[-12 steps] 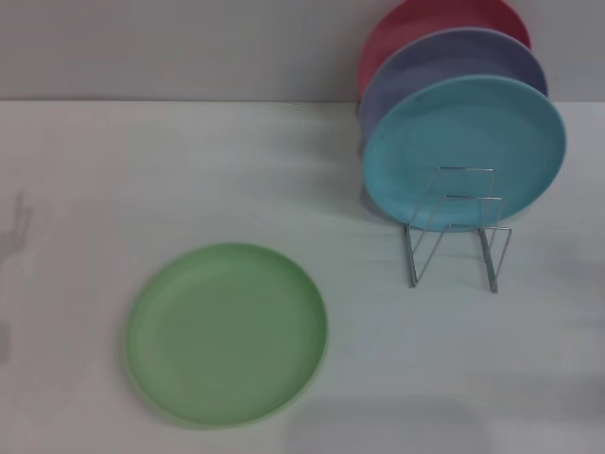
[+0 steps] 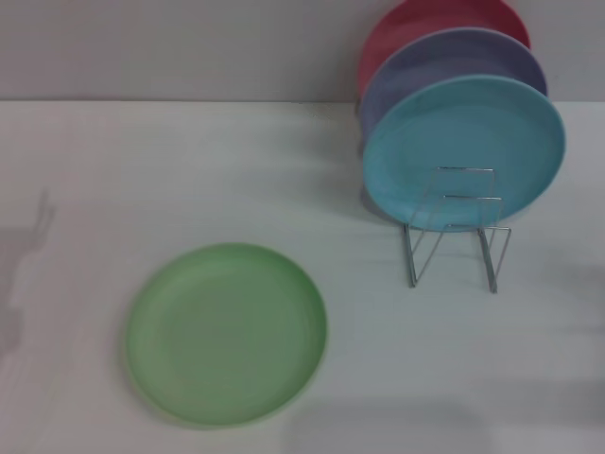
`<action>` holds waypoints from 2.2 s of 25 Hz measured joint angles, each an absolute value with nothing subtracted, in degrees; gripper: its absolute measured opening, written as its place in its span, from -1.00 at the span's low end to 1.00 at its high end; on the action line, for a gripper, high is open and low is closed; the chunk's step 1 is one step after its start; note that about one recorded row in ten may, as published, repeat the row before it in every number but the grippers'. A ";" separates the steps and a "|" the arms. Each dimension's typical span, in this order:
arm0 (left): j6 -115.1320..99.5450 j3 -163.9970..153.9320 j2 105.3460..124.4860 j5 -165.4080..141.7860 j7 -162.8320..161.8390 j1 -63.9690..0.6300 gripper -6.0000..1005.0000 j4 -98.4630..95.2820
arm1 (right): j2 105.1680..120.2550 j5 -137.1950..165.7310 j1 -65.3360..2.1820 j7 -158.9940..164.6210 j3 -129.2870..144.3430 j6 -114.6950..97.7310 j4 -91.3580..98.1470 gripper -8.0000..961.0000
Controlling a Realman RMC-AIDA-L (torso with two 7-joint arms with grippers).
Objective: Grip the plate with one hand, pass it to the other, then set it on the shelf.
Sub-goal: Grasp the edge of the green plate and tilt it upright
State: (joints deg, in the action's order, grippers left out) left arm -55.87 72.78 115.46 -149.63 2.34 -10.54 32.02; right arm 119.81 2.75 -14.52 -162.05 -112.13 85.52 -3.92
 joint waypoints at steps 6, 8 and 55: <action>-18.53 76.54 112.98 -155.67 8.29 1.53 0.62 69.95 | 119.45 3.62 -14.64 -157.77 -111.04 84.88 -4.31 0.72; -4.91 78.06 113.26 -156.10 8.00 3.71 0.62 79.76 | 119.46 3.58 -14.90 -157.62 -111.19 84.84 -4.18 0.72; 59.99 81.92 118.37 -155.84 7.57 -12.82 0.51 84.36 | 119.06 2.90 -17.40 -158.30 -111.97 76.72 -4.53 0.70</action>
